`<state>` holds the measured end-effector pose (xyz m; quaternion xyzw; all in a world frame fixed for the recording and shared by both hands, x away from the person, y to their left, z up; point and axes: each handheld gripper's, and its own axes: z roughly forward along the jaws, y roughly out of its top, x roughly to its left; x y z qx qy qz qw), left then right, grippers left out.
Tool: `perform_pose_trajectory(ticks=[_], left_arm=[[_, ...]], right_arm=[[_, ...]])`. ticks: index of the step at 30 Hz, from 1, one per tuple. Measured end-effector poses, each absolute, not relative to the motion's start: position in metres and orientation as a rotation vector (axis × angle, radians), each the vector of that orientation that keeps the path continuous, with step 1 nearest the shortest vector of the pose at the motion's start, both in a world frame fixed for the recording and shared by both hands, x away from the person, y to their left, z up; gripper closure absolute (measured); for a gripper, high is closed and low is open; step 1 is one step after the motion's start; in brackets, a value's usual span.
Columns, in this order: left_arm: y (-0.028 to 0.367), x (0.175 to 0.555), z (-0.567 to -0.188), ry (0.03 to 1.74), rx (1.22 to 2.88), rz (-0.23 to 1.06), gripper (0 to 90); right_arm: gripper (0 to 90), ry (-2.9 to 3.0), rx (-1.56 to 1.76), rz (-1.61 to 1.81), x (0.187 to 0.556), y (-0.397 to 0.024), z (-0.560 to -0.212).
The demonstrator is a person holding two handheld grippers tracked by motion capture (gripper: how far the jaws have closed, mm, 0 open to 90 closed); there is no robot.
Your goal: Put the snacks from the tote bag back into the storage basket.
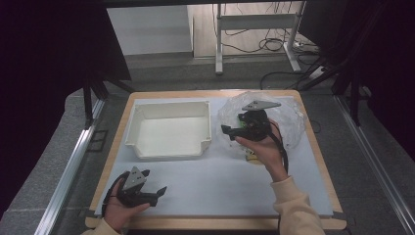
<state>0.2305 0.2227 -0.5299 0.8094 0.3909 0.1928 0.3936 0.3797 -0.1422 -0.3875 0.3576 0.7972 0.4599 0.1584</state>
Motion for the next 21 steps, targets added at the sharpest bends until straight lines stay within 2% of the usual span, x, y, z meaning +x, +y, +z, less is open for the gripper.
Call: perform_pose_trajectory(ticks=[21], left_arm=[[0.222, 0.231, -0.53, 0.996, 2.048, 0.488, 13.6]], right_arm=[[24.5, 2.205, 1.09, 1.292, 0.403, -0.163, -0.383]])
